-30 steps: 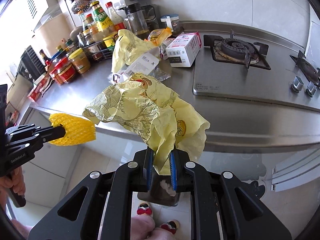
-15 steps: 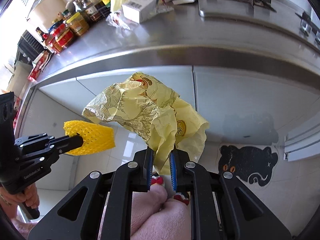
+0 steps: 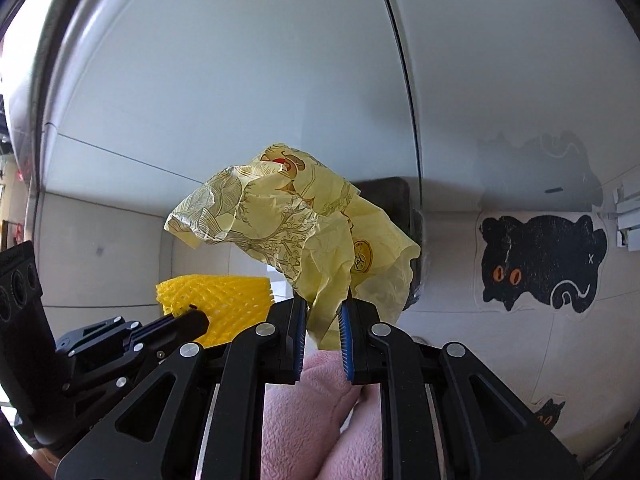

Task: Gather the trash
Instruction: 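Drop the foam net into the bin with the left gripper while the right gripper drops a yellow bag, then grasp the yellow plastic bag with the left gripper while the right gripper grasps the white box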

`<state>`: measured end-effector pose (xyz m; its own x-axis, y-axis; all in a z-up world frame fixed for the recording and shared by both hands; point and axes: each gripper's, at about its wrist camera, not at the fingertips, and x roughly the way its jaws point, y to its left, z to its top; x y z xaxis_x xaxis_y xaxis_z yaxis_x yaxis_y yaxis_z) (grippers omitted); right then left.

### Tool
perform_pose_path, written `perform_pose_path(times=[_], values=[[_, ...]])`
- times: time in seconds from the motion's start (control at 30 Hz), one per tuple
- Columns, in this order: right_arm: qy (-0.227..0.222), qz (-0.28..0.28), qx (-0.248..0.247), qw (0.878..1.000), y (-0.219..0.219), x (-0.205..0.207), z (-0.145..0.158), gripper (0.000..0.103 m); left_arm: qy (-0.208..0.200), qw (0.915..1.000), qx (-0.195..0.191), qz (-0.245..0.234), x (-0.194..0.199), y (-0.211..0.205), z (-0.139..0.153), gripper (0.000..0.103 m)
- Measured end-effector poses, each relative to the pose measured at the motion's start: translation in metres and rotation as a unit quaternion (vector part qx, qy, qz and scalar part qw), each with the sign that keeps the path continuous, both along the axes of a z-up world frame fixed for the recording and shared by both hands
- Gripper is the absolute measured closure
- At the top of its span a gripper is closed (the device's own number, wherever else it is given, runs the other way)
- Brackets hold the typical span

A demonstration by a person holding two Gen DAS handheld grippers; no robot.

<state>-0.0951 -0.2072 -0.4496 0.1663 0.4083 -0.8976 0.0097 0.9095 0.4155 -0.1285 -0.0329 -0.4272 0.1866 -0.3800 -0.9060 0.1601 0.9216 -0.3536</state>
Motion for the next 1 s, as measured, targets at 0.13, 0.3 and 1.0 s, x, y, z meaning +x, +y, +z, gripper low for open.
perform_pose_path(times=[0.13, 0.3, 1.0], values=[[0.03, -0.021, 0.02, 0.999, 0.001, 0.013, -0.039, 0.087, 0.018, 0.9998, -0.001, 0.001, 0.012, 0.002, -0.039, 0.1], [0.05, -0.019, 0.012, 0.999, 0.01, 0.027, -0.072, 0.087, 0.028, 0.9996, -0.001, 0.0, 0.023, -0.001, -0.073, 0.1], [0.012, -0.063, 0.032, 0.997, 0.011, 0.053, -0.041, 0.005, -0.009, 0.9999, 0.005, 0.01, 0.037, 0.011, -0.036, 0.023]])
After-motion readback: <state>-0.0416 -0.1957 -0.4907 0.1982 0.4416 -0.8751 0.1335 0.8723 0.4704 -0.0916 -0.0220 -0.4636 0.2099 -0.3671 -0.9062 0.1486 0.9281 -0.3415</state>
